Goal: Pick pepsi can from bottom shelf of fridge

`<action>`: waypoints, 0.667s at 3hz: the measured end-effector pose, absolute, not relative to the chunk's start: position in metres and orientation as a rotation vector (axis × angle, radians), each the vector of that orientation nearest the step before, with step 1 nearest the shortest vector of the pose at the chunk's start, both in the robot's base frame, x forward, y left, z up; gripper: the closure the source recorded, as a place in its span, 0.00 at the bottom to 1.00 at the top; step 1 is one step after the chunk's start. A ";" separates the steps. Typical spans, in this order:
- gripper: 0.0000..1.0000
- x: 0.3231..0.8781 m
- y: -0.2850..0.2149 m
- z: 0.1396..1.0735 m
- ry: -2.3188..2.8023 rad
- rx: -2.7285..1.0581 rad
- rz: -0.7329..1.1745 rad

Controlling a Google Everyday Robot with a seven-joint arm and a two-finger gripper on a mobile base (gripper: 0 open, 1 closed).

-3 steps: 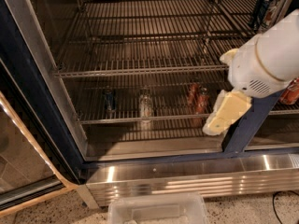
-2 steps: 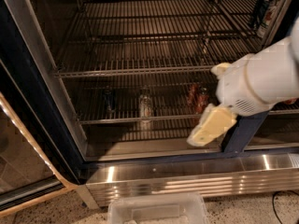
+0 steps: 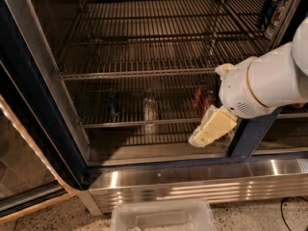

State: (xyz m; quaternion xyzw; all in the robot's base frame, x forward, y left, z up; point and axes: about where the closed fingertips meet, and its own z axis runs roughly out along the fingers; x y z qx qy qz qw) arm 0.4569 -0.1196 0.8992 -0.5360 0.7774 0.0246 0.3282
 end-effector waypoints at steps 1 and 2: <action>0.00 0.455 -0.107 0.890 2.024 -1.417 0.091; 0.00 0.441 -0.078 0.854 1.996 -1.393 0.186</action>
Offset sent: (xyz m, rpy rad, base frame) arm -0.0007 0.0947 -0.0932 0.3356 -0.0962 -0.0288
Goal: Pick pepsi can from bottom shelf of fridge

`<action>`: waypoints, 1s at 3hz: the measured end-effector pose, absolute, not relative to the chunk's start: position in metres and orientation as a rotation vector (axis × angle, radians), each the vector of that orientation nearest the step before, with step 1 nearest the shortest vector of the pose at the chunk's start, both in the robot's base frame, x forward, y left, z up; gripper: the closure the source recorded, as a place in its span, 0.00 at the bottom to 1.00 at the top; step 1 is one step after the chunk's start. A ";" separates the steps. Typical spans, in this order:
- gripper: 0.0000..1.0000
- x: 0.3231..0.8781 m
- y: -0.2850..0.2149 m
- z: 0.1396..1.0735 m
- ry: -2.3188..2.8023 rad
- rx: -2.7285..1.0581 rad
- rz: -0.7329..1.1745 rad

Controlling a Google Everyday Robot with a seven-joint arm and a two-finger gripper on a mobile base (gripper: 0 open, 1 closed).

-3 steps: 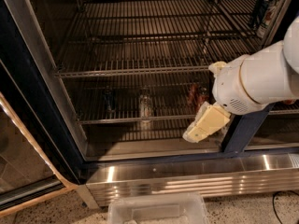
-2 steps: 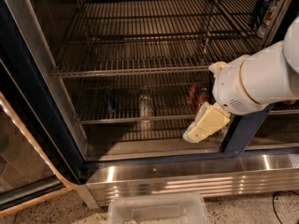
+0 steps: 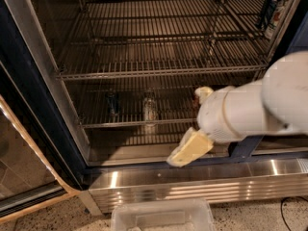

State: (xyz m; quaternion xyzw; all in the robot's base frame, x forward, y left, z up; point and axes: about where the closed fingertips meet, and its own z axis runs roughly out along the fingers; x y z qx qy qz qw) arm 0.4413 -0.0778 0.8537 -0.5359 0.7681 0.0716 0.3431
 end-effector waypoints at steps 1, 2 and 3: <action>0.00 0.444 -0.046 0.817 1.939 -1.285 0.305; 0.00 0.458 -0.034 0.830 1.892 -1.211 0.310; 0.00 0.458 -0.035 0.830 1.895 -1.208 0.311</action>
Offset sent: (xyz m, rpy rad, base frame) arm 0.0005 0.0265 -0.0316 0.1140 -0.0092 -0.0096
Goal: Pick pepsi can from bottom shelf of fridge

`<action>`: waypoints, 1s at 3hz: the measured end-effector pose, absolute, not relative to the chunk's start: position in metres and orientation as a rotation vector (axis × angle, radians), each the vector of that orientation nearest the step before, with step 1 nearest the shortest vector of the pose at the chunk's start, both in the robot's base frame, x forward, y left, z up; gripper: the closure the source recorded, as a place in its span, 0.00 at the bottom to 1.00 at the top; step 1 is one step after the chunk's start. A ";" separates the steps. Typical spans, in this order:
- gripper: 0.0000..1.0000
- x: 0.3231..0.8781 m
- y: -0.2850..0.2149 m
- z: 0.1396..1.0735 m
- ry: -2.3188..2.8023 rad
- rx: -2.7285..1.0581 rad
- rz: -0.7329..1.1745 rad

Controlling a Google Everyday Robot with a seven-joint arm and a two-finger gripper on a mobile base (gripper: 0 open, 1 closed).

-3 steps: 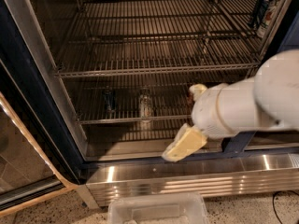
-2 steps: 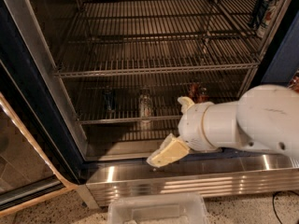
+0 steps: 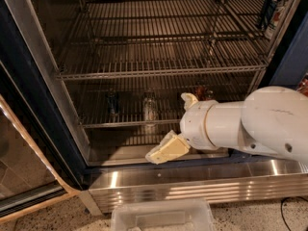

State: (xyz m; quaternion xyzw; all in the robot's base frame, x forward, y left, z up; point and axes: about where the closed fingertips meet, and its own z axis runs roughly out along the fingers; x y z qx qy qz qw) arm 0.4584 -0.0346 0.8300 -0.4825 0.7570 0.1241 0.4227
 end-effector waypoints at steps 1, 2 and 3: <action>0.00 0.457 -0.018 0.810 1.891 -1.227 0.364; 0.00 0.456 0.009 0.766 1.866 -1.205 0.468; 0.00 0.467 0.055 0.729 1.794 -1.102 0.522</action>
Offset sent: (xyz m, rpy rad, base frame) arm 0.0016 0.0936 -0.1261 0.2328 0.0695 0.1361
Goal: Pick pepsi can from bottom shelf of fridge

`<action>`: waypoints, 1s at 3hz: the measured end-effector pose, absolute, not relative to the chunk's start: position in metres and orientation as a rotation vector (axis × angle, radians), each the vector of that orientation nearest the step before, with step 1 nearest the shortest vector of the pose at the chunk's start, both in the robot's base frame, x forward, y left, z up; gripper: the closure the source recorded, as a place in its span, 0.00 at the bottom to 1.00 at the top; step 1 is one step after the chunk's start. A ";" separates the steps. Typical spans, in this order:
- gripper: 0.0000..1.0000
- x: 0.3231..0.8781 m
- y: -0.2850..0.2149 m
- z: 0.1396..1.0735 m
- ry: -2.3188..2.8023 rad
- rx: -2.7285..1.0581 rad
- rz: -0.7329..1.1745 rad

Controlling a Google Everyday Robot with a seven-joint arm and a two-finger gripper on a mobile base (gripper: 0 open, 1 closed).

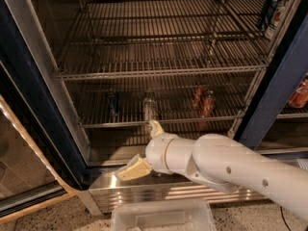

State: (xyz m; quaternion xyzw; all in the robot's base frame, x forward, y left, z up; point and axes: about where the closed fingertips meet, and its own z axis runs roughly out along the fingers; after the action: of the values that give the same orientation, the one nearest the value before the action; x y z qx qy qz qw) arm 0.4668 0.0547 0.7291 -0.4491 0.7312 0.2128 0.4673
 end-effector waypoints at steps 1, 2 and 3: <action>0.00 0.467 0.054 0.729 1.794 -1.102 0.520; 0.00 0.470 0.067 0.711 1.786 -1.084 0.567; 0.00 0.467 0.077 0.682 1.756 -1.006 0.591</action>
Offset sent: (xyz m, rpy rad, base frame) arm 0.0093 0.0314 -0.0525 0.1063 0.0460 0.0211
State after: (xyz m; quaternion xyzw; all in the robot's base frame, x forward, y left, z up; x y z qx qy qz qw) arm 0.4672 0.0770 0.6823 -0.4149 0.7242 0.2438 0.4940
